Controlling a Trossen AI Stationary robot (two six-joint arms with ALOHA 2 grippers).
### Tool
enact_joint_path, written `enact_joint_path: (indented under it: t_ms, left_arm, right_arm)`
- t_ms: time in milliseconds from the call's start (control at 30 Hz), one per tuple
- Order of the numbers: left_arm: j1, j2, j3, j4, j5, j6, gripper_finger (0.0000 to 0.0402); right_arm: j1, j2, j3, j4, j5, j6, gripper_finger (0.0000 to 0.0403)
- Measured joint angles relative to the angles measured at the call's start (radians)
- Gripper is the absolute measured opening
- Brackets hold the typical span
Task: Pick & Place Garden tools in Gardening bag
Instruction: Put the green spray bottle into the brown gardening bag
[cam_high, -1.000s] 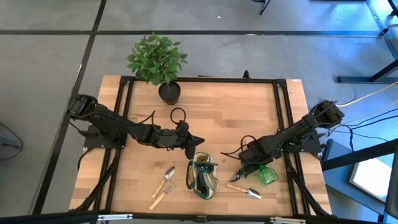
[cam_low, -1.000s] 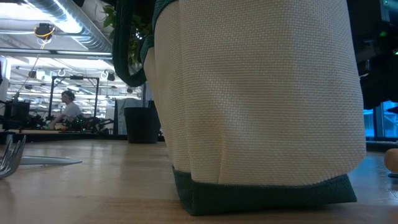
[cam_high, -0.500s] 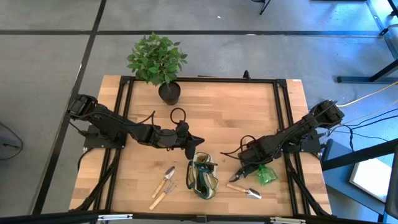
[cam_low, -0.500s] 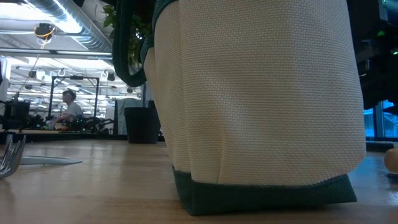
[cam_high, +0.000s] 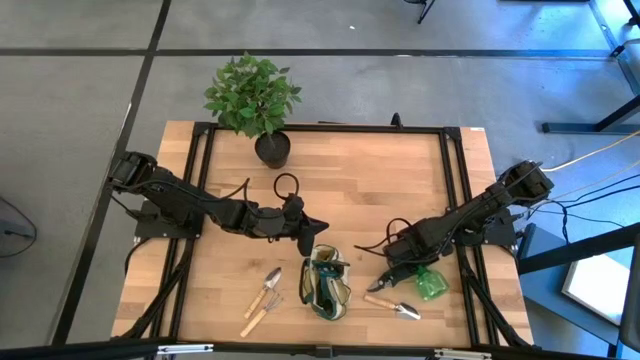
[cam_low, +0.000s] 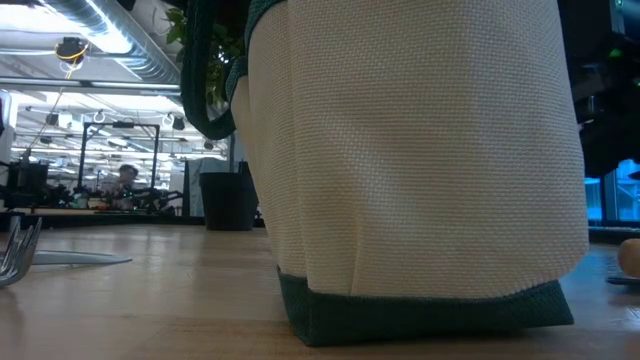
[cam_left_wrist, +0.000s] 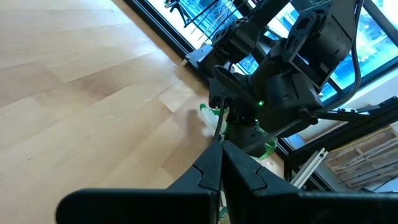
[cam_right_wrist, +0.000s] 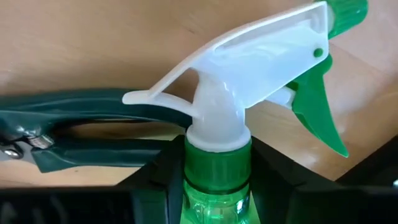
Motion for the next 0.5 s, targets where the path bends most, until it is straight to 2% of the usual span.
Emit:
enact_joint_path:
  t_ms: [500]
  left_arm:
    - [0.0,0.0,0.0,0.0,0.0,0.0,0.0003]
  right_arm:
    - [0.0,0.0,0.0,-0.012,-0.058,-0.017,0.0138]
